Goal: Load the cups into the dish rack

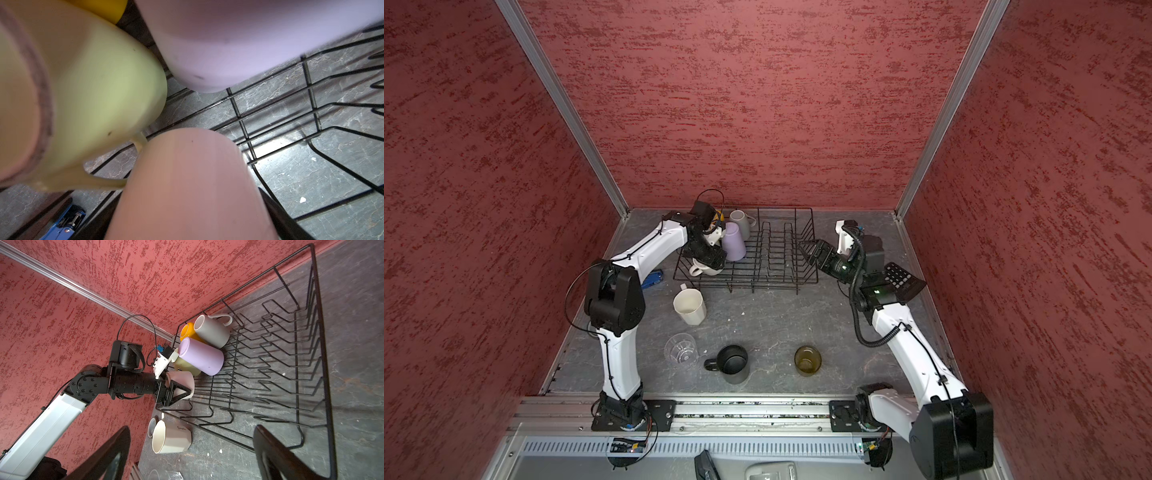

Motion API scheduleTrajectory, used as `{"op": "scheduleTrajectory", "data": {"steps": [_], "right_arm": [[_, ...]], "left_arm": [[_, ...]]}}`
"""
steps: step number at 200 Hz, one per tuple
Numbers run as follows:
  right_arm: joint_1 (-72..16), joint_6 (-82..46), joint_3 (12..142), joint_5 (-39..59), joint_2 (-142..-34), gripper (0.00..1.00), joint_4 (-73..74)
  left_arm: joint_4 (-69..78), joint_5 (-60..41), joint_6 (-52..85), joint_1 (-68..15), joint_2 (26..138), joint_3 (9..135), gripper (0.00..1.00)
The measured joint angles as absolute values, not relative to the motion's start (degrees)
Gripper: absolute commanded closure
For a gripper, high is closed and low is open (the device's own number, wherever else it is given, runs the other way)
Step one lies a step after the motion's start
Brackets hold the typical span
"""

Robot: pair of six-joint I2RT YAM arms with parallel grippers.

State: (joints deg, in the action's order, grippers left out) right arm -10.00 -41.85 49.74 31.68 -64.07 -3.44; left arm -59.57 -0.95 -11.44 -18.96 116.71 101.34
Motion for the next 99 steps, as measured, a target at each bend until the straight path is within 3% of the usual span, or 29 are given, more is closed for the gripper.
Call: {"op": "scheduleTrajectory", "data": {"steps": [99], "right_arm": [[-10.0, -42.0, 49.2, 31.8, -63.5, 0.07, -3.2]], "left_arm": [[-54.8, -0.1, -8.2, -19.9, 116.1, 98.6, 0.18]]}}
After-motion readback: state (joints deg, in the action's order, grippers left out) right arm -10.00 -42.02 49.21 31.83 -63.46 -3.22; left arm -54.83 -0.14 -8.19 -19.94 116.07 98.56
